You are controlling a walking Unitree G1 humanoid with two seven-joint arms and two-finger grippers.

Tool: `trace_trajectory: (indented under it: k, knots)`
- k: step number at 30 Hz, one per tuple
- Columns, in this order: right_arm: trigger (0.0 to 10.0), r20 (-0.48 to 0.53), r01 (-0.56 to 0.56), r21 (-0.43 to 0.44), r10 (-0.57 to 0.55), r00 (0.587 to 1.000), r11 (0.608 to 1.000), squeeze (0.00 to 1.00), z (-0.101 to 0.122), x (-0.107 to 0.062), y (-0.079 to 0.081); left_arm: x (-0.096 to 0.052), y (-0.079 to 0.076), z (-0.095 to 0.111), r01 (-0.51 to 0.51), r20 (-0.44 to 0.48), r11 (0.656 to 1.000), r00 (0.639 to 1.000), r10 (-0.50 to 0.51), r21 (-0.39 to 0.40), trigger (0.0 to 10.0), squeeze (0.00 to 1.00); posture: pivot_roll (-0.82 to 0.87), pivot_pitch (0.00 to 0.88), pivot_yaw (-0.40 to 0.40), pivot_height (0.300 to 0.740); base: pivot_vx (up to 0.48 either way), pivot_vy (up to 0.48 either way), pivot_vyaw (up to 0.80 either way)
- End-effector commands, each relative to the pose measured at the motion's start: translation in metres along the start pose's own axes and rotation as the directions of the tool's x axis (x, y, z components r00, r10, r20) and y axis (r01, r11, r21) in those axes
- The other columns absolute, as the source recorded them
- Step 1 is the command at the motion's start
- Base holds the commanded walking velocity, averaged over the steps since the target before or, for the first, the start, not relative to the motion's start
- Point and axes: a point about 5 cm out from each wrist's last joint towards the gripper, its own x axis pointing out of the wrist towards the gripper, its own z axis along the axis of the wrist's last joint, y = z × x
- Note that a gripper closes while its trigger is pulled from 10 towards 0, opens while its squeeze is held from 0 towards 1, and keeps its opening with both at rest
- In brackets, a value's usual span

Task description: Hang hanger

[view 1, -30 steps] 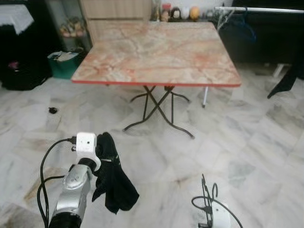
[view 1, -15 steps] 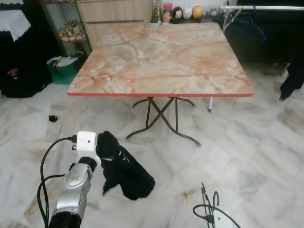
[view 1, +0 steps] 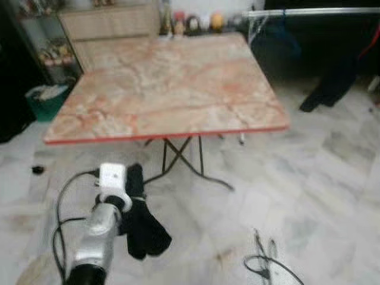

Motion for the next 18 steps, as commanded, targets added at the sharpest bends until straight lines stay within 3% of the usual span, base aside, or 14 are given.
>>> trace_trajectory:
  k: [1, 18]
  knots:
    - [10.0, 0.025, -0.038, 0.0, 0.038, 0.999, 0.999, 0.0, 0.0079, 0.0006, 0.0144, -0.0003, 0.0136, 0.0097, -0.037, 0.031, 0.999, 0.999, 0.036, 0.025, 10.0, 0.0, 0.03, 0.0, 0.044, 0.74, 0.281, 0.0, 0.0]
    - [10.0, 0.014, -0.052, -0.052, 0.053, 0.998, 0.997, 0.0, 0.0123, 0.0013, 0.0165, -0.0003, 0.0161, 0.014, -0.054, 0.047, 0.998, 0.998, 0.053, 0.026, 10.0, 0.0, 0.04, 0.0, 0.04, 0.74, 0.32, 0.0, 0.0]
